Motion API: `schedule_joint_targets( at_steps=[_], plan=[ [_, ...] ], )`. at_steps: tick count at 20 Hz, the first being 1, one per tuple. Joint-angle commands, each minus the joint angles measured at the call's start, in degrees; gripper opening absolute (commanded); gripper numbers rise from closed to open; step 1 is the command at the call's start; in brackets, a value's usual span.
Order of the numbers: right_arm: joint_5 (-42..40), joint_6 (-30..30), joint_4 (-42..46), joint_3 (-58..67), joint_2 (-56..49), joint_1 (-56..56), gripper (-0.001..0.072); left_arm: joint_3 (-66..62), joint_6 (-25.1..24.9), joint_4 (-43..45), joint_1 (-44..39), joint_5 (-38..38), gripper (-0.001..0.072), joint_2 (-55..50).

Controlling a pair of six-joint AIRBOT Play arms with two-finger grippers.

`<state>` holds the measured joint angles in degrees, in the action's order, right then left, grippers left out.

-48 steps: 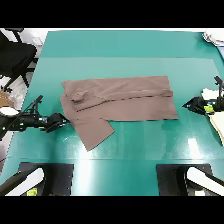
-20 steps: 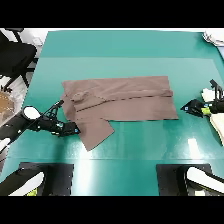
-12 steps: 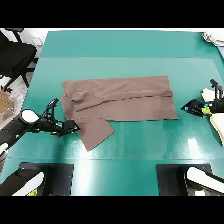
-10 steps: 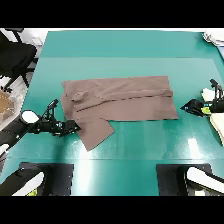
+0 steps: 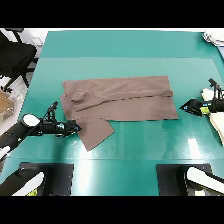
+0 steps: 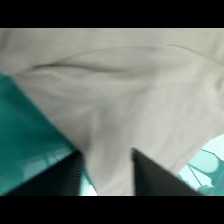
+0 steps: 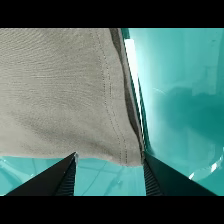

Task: Fold the shirts.

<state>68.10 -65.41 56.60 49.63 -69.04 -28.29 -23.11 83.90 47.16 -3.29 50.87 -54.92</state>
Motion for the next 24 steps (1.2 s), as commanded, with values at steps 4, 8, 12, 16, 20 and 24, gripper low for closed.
schedule_joint_targets(
  at_steps=[4,8,12,16,20,24],
  plan=[
    [0.0,0.0,0.0,0.0,0.0,0.1,0.0485,0.0,-4.7,-3.3,0.0,-1.3,0.0023,0.1],
    [0.5,0.0,0.1,0.0,-0.1,-1.6,0.0485,-1.1,-12.9,-12.0,0.0,-1.7,0.0021,0.1],
    [5.2,0.0,0.0,-0.1,-4.1,-5.5,0.0486,-4.2,-14.1,-12.9,0.0,-1.9,0.0022,0.3],
    [5.6,-0.1,-0.1,-0.1,-10.8,-5.7,0.0489,-4.4,-15.0,-12.6,0.0,-1.7,0.0022,0.3],
    [5.0,1.3,-7.5,-0.1,-13.9,-5.7,0.0533,-4.4,-15.0,-12.7,0.0,-1.8,0.0022,0.3],
    [4.1,2.0,-11.8,-0.1,-14.1,-4.5,0.0533,-4.4,-15.0,-12.7,0.0,-1.8,0.0022,0.3]
  ],
)
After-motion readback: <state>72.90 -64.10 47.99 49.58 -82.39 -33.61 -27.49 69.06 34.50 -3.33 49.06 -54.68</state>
